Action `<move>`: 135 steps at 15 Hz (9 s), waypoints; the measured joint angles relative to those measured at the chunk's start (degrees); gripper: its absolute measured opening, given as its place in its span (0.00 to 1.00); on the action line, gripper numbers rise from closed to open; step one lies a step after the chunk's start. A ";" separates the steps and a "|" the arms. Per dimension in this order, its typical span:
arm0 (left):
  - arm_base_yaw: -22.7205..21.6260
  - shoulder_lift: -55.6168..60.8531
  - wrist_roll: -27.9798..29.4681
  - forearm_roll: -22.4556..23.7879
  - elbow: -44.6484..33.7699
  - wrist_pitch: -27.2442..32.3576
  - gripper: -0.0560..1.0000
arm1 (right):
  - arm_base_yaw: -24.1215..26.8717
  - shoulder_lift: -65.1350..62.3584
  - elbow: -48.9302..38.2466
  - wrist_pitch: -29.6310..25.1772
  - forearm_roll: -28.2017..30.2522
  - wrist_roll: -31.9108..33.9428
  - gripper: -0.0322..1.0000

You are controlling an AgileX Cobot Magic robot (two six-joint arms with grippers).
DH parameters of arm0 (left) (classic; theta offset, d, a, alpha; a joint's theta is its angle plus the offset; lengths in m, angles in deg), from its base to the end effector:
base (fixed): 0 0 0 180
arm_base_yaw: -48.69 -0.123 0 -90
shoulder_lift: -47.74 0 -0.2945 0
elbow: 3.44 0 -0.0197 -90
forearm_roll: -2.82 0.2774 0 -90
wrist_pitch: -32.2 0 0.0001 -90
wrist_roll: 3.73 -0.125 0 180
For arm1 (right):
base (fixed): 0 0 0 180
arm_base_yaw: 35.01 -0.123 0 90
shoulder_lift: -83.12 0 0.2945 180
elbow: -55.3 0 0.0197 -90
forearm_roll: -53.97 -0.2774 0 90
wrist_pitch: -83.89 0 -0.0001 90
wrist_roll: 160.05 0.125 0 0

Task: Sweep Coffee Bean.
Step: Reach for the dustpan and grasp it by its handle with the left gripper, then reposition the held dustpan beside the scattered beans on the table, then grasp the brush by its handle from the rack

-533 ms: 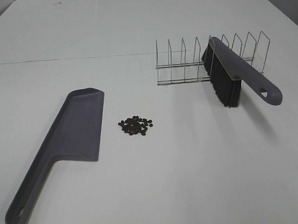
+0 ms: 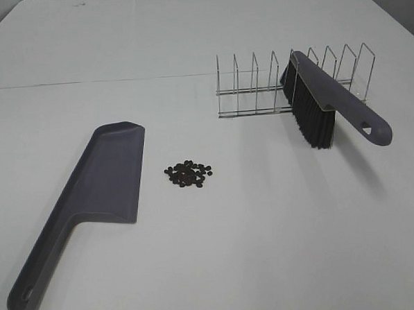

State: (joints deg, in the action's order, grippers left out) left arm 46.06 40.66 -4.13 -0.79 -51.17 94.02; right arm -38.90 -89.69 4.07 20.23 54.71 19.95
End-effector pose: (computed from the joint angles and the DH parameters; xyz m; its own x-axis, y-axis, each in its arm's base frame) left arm 0.0349 -0.0053 0.2793 -0.4470 -0.0433 -0.8935 -0.0064 0.9990 -0.0452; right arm 0.0397 0.0012 0.2554 -0.5295 -0.0417 -0.8473 -0.0611 0.9981 -0.0110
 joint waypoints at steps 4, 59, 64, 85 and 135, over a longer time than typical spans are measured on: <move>0.00 0.00 0.00 0.00 0.00 0.00 0.99 | 0.00 0.00 0.00 0.00 0.00 0.00 0.85; 0.29 -59.76 -2.18 -0.17 24.64 8.25 0.94 | 0.00 0.00 0.00 0.00 0.00 0.00 0.85; 13.98 -79.35 11.06 5.73 24.81 0.40 0.94 | 0.00 0.00 0.00 0.00 0.00 0.00 0.85; 24.41 -112.47 13.58 2.29 25.27 -23.03 0.92 | 0.00 0.00 0.00 0.00 0.00 0.00 0.85; 24.41 -106.51 11.75 3.61 25.38 -17.25 0.37 | 0.00 91.16 51.17 6.53 -1.66 3.44 0.85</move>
State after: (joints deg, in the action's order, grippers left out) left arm 70.47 -65.85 7.62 2.82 -25.79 76.77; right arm -38.90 1.47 55.23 26.76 53.05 23.39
